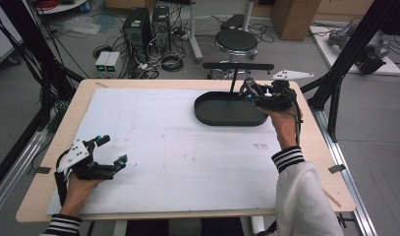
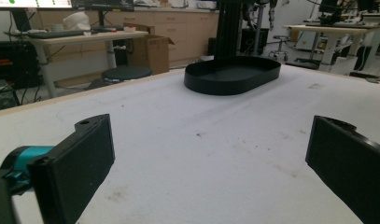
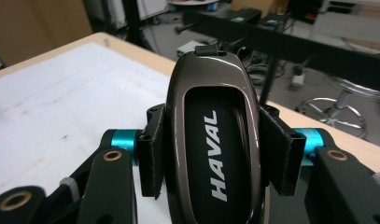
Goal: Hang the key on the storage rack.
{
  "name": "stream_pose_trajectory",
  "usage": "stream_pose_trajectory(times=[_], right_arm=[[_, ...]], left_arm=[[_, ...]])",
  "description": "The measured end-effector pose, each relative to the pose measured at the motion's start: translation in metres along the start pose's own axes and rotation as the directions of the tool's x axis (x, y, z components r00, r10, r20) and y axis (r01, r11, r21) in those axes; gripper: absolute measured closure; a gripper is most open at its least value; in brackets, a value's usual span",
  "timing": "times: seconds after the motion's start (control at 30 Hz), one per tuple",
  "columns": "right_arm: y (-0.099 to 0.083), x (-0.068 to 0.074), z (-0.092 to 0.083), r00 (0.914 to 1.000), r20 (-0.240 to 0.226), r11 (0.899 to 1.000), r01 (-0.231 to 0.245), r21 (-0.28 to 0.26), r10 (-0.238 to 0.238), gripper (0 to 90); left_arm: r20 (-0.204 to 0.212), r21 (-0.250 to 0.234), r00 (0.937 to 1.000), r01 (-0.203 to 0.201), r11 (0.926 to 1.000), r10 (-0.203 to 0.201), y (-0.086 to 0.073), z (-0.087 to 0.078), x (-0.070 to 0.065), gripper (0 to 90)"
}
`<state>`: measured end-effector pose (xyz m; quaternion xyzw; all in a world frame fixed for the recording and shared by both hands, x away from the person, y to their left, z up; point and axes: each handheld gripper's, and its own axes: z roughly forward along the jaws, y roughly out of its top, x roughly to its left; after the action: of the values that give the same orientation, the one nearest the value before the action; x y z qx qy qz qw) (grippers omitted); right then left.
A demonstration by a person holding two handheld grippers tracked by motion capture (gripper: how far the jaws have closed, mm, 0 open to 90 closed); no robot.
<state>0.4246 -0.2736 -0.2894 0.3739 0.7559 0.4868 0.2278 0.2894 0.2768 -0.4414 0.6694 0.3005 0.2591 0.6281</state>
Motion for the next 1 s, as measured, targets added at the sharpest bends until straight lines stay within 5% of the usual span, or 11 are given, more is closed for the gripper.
stream_pose_trajectory(times=[0.57,1.0], right_arm=[[0.016,-0.022,0.001,0.9923,0.118,0.999,-0.036,-0.02,0.038,48.0],[0.027,-0.03,0.017,0.9834,0.18,1.0,-0.022,-0.008,0.024,48.0]], left_arm=[[-0.048,-0.037,0.9989,0.0,0.9993,-0.002,-0.01,-0.004,0.002,1.7],[-0.062,-0.053,0.998,-0.01,0.9985,0.006,-0.011,-0.005,0.0,1.7]])
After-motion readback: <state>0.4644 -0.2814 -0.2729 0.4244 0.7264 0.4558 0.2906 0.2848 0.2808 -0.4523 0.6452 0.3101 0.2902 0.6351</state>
